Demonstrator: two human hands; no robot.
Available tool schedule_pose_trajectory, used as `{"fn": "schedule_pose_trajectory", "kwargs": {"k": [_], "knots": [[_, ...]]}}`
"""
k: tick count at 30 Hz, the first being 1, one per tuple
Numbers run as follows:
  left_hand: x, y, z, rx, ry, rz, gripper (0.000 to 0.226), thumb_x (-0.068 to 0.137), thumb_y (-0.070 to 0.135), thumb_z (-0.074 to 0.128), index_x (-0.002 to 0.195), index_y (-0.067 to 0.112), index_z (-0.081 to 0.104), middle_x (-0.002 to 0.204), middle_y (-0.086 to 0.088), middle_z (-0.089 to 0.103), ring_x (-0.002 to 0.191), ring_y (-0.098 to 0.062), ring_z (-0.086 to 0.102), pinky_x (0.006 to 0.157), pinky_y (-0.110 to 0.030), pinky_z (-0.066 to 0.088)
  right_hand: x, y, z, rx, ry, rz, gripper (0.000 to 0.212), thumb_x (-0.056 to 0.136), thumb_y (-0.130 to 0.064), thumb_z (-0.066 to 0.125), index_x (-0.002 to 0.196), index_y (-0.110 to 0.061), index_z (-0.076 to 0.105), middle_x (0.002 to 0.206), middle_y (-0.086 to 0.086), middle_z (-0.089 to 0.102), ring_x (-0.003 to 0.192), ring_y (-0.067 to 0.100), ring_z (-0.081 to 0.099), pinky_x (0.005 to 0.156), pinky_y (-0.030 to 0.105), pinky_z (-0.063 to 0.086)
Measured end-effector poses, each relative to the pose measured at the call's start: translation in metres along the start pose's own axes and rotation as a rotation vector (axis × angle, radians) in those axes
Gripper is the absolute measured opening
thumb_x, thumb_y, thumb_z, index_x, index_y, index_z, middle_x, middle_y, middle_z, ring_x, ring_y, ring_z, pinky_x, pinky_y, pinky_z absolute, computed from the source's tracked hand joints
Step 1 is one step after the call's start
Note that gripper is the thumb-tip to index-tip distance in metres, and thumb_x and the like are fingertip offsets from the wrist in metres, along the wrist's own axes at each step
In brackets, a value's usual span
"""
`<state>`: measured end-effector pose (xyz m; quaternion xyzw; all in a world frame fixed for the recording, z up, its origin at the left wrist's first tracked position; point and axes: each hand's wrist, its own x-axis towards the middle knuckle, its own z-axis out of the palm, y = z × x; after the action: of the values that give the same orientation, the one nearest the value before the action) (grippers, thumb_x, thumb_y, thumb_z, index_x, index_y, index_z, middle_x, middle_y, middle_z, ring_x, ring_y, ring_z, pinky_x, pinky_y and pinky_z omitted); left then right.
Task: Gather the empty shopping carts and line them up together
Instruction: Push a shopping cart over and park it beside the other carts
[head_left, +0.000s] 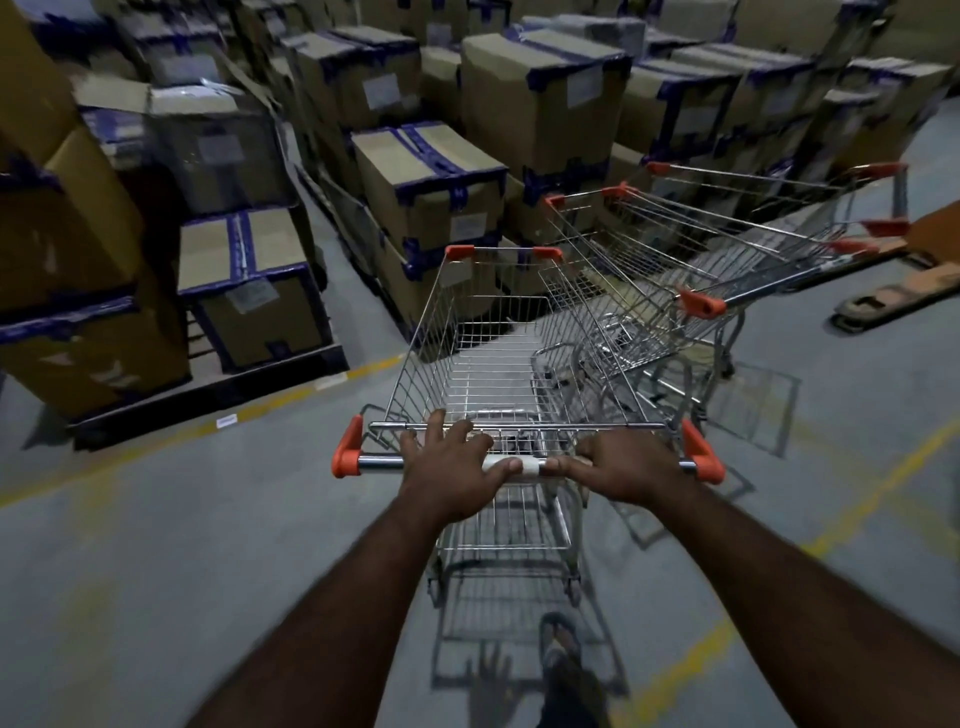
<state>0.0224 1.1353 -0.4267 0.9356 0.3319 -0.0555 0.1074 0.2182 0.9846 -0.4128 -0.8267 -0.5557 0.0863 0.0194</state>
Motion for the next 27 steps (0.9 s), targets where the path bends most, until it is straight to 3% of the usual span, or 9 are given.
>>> {"fn": "schedule_pose_trajectory", "kwargs": {"k": [7,12,17,21,23,25,27], "knots": [[0.073,-0.001,-0.011,0.009,0.017,-0.045,0.072,0.092,0.081,0.021,0.145,0.038,0.046,0.162,0.004,0.032,0.155,-0.028,0.004,0.116,-0.068,0.007,0.079,0.037,-0.013,-0.051,0.002,-0.053,0.084,0.074,-0.096,0.02,0.07,-0.021,0.059,0.066,-0.004,0.06,0.063,0.011,0.056,0.058,0.027,0.036],[0.131,0.008,-0.026,-0.026,-0.023,-0.088,0.072,0.094,0.078,0.022,0.146,0.035,0.046,0.161,0.001,0.034,0.155,-0.028,0.007,0.116,-0.068,0.005,0.142,0.073,-0.026,0.019,-0.031,-0.105,0.095,0.057,-0.105,0.003,0.068,-0.025,0.053,0.067,-0.005,0.057,0.066,0.014,0.057,0.064,0.029,0.04],[0.189,0.023,-0.036,-0.048,-0.06,-0.14,0.072,0.094,0.077,0.021,0.147,0.034,0.044,0.162,0.002,0.034,0.155,-0.028,0.009,0.117,-0.067,0.005,0.201,0.112,-0.042,0.07,-0.095,-0.115,0.086,0.058,-0.105,0.009,0.065,-0.029,0.05,0.066,-0.005,0.057,0.065,0.012,0.055,0.069,0.03,0.044],[0.223,0.031,-0.042,-0.071,-0.07,-0.174,0.071,0.095,0.076,0.022,0.15,0.035,0.04,0.164,0.003,0.03,0.155,-0.028,0.007,0.117,-0.068,0.003,0.235,0.134,-0.051,0.049,-0.122,-0.116,0.093,0.068,-0.1,0.019,0.091,-0.026,0.07,0.068,-0.008,0.054,0.071,0.015,0.056,0.074,0.032,0.045],[0.235,0.032,-0.044,-0.066,-0.059,-0.18,0.07,0.096,0.076,0.022,0.149,0.035,0.042,0.162,0.003,0.033,0.154,-0.029,0.01,0.116,-0.068,0.006,0.245,0.139,-0.056,0.006,-0.119,-0.104,0.09,0.076,-0.095,0.026,0.105,-0.023,0.071,0.076,-0.003,0.059,0.081,0.021,0.059,0.075,0.032,0.042],[0.245,0.032,-0.044,-0.063,-0.067,-0.187,0.07,0.096,0.075,0.021,0.147,0.034,0.044,0.16,0.003,0.036,0.153,-0.029,0.014,0.116,-0.069,0.008,0.253,0.142,-0.06,0.009,-0.116,-0.095,0.089,0.078,-0.092,0.029,0.109,-0.02,0.071,0.078,-0.002,0.062,0.084,0.023,0.06,0.074,0.032,0.037],[0.253,0.032,-0.045,-0.057,-0.081,-0.193,0.07,0.095,0.076,0.02,0.145,0.033,0.046,0.156,0.002,0.04,0.15,-0.029,0.021,0.114,-0.071,0.011,0.26,0.145,-0.061,0.029,-0.117,-0.1,0.094,0.072,-0.096,0.022,0.101,-0.022,0.072,0.066,-0.011,0.049,0.076,0.018,0.054,0.071,0.031,0.036]]}}
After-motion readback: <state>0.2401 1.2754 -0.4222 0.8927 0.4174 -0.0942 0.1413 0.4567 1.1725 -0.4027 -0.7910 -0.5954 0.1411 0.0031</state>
